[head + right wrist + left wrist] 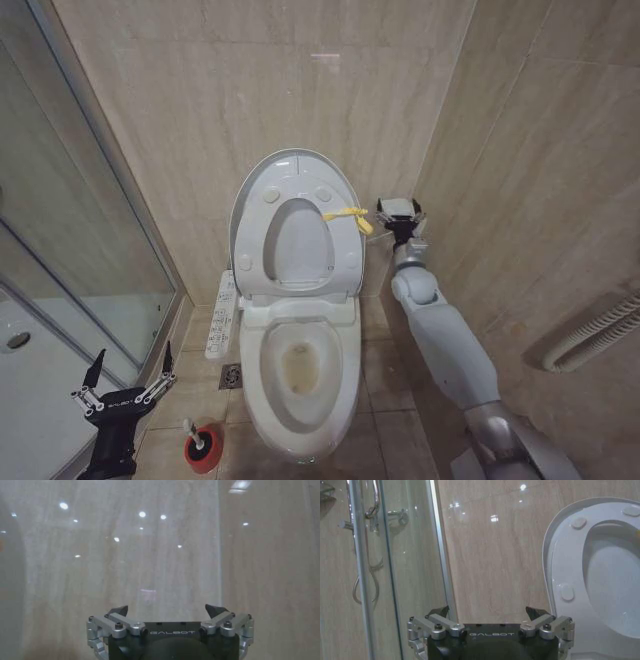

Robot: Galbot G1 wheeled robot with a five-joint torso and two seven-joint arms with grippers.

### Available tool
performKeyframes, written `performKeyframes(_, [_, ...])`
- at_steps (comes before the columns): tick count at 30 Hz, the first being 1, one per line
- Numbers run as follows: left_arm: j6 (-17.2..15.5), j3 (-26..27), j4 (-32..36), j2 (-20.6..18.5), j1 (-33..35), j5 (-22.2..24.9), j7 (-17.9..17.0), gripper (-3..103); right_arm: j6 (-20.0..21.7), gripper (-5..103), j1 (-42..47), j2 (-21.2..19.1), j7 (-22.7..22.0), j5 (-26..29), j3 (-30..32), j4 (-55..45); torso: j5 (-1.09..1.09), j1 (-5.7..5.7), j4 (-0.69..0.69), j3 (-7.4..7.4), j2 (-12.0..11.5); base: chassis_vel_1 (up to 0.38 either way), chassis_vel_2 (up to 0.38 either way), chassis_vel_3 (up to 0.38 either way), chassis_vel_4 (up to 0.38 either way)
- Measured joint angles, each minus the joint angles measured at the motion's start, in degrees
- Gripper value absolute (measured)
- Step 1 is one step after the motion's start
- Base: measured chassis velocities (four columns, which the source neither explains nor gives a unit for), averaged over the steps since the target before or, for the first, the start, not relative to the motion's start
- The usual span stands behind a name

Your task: Open the toilet lid, clean the toilet bowl with a toilet brush, close the toilet lid, and flush.

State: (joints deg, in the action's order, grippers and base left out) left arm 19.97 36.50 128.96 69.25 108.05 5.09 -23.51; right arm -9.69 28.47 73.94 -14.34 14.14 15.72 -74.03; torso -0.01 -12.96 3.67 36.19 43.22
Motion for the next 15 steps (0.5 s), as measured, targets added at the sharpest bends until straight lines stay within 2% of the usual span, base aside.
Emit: performKeyframes(15, [0.0, 0.0, 0.0, 0.0, 0.0, 0.0, 0.0, 100, -0.07, 100, -7.59, 1.99, -0.88, -0.74, -5.0, 4.69, 0.0, 0.01, 0.0, 0.0, 0.0, 0.0, 0.0, 0.0, 0.0])
